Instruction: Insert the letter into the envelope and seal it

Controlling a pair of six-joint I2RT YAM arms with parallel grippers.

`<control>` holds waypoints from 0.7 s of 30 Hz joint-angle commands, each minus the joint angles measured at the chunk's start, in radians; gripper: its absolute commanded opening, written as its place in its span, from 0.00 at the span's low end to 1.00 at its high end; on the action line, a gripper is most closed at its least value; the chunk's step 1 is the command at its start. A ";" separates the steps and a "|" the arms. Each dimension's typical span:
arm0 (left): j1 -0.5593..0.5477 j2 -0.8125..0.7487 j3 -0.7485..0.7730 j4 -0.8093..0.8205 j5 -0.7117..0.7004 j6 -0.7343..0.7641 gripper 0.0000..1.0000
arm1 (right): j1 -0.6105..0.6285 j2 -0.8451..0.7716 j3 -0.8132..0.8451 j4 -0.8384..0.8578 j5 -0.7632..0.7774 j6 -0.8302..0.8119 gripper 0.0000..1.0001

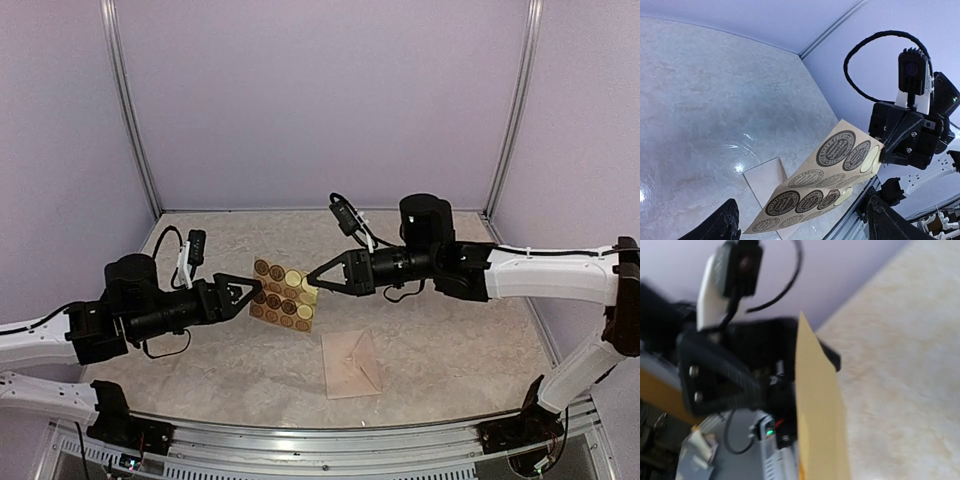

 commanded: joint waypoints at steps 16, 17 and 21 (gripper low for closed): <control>-0.164 0.118 0.246 -0.007 0.261 0.246 0.41 | -0.003 -0.247 -0.062 -0.164 -0.169 -0.087 0.00; -0.163 0.111 0.241 -0.001 0.261 0.244 0.34 | -0.002 -0.249 -0.061 -0.164 -0.170 -0.087 0.00; -0.164 0.092 0.221 0.013 0.261 0.239 0.11 | -0.003 -0.256 -0.064 -0.169 -0.163 -0.086 0.00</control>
